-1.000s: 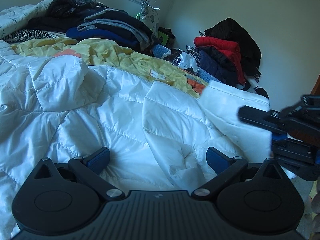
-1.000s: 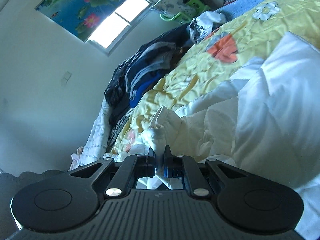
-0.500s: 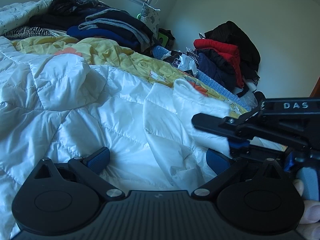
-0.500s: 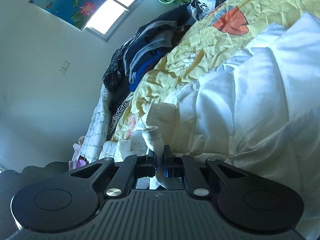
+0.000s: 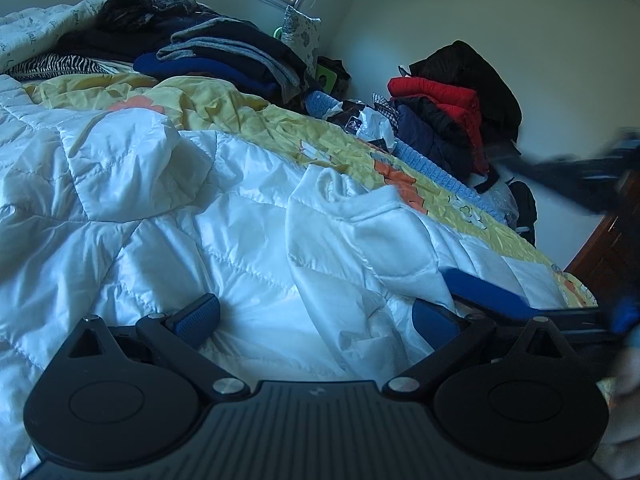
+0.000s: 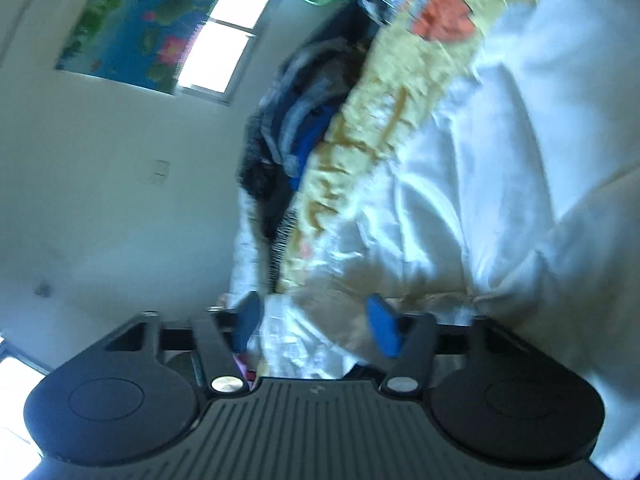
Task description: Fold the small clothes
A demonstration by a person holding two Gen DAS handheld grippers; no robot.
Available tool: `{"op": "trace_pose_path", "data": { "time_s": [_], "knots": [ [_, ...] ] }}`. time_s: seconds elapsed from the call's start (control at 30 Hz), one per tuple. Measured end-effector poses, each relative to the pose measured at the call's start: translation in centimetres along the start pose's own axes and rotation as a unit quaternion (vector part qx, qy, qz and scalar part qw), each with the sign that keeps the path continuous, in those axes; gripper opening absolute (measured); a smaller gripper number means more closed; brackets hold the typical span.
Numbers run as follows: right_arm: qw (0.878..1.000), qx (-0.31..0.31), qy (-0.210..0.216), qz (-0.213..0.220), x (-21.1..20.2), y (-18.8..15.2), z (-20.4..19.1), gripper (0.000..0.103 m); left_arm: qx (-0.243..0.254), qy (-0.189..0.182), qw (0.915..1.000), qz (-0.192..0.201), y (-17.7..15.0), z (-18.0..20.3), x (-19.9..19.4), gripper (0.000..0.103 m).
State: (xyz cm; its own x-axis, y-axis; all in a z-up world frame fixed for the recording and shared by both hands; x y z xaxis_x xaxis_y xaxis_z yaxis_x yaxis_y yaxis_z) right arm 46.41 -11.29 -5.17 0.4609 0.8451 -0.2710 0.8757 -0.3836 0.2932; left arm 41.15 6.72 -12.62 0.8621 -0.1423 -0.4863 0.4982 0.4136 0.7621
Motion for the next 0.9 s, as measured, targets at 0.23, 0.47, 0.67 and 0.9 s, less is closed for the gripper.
{"op": "trace_pose_path", "data": {
  "time_s": [0.23, 0.47, 0.67, 0.9],
  "knots": [
    [0.997, 0.014, 0.03, 0.067, -9.3, -1.1, 1.9, 0.069, 0.001, 0.021, 0.9997, 0.009, 0.3, 0.0, -0.7, 0.103],
    [0.998, 0.028, -0.008, 0.048, -10.5, -2.9, 5.8, 0.07, -0.087, -0.001, 0.995, 0.049, 3.5, 0.2, -5.5, 0.103],
    [0.998, 0.023, 0.004, 0.062, -9.3, -3.2, 7.3, 0.076, -0.112, -0.038, 0.9929, -0.011, 5.8, 1.5, -4.0, 0.103],
    [0.994, -0.064, 0.021, 0.087, -9.5, -4.9, 7.0, 0.075, -0.197, 0.028, 0.9785, -0.052, 4.9, -1.1, -0.7, 0.097]
  ]
}}
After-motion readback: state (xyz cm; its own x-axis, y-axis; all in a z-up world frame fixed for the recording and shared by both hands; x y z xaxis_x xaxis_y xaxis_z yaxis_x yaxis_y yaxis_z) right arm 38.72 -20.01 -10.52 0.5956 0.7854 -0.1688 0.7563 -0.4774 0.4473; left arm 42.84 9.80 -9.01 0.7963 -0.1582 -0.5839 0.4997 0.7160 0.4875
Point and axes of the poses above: each gripper's, at about its wrist camera, not at the fingertips, and x roughly the way its jaws point, z to its right, y to its top, the point moved 4 cm from there along x, roughly the way its jaws point, and after that the axes turned 1 degree about z, right-handed, at the moved point
